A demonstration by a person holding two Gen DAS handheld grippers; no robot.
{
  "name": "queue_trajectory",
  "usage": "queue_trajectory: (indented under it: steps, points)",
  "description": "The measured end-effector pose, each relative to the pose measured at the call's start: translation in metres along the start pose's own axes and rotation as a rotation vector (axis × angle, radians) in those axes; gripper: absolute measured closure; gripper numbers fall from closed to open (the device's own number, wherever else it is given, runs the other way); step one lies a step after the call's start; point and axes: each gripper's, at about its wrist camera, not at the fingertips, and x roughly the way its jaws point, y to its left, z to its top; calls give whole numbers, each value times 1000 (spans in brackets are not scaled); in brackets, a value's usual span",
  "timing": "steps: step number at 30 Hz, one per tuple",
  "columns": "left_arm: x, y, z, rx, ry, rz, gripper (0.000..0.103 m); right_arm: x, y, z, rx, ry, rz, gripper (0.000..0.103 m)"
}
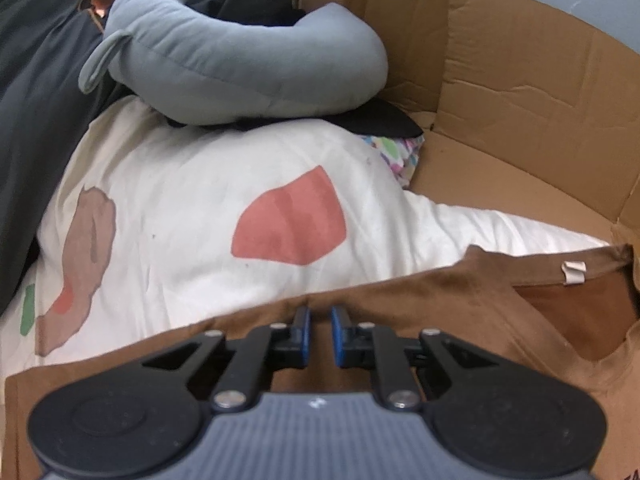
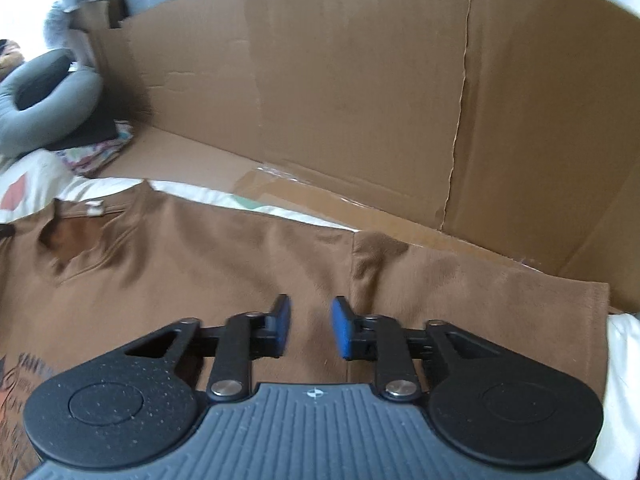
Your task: Fold clothes
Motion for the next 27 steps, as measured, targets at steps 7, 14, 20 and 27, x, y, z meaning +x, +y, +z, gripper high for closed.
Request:
queue_trajectory:
  steps: [7, 14, 20, 27]
  points:
    - [-17, 2, -2, 28, -6, -33, 88, 29, -21, 21, 81, 34, -14, 94]
    - [-26, 6, -6, 42, -5, -46, 85, 50, -24, 33, 105, 47, -38, 98]
    - [-40, -10, -13, 57, -22, -113, 85, 40, -10, 44, 100, 6, -48, 94]
    - [-47, -53, -29, 139, -22, -225, 85, 29, 41, 35, -67, -18, 137, 88]
